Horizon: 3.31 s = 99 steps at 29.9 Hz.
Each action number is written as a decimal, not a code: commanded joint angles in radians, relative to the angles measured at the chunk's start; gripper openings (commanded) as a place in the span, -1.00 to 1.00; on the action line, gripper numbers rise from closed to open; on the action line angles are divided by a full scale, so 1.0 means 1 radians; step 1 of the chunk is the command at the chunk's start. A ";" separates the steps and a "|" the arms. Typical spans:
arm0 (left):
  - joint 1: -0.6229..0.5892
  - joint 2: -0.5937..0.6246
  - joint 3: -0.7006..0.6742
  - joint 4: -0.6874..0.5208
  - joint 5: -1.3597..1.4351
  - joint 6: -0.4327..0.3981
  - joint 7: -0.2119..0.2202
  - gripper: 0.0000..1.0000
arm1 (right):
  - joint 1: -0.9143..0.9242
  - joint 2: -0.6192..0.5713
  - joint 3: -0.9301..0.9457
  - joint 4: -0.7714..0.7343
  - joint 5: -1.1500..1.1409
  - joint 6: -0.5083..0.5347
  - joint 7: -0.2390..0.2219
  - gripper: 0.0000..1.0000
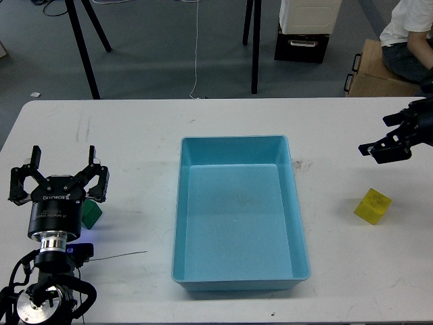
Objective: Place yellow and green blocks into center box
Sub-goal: 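Move the right gripper over and down to the yellow cube, then close the right gripper on the yellow cube, then lift the yellow cube and carry it over the blue tray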
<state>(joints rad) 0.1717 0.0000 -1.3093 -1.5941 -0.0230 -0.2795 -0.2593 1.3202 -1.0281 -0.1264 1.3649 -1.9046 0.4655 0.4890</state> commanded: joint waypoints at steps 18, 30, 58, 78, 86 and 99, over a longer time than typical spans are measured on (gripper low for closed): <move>-0.006 0.000 0.001 0.022 0.000 0.000 0.000 1.00 | -0.180 0.102 -0.044 -0.130 -0.116 0.012 0.000 0.93; -0.006 0.000 0.001 0.022 -0.002 0.000 0.000 1.00 | -0.194 0.243 -0.042 -0.239 -0.111 0.002 0.000 0.93; -0.008 0.000 0.001 0.022 -0.002 0.000 -0.002 1.00 | -0.171 0.290 -0.025 -0.264 -0.117 0.001 0.000 -0.70; -0.015 0.000 -0.004 0.022 -0.002 0.002 -0.002 1.00 | 0.336 0.634 -0.188 -0.224 0.030 0.013 0.000 -0.77; -0.032 0.000 -0.007 0.022 -0.002 0.003 -0.002 1.00 | 0.318 0.810 -0.263 -0.244 0.042 0.016 0.000 -0.76; -0.060 0.000 -0.008 0.023 -0.002 0.009 -0.002 1.00 | 0.209 0.988 -0.340 -0.323 0.050 0.018 0.000 -0.72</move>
<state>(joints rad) 0.1226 0.0000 -1.3159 -1.5717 -0.0245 -0.2711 -0.2608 1.5500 -0.0666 -0.4504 1.0620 -1.8545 0.4830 0.4887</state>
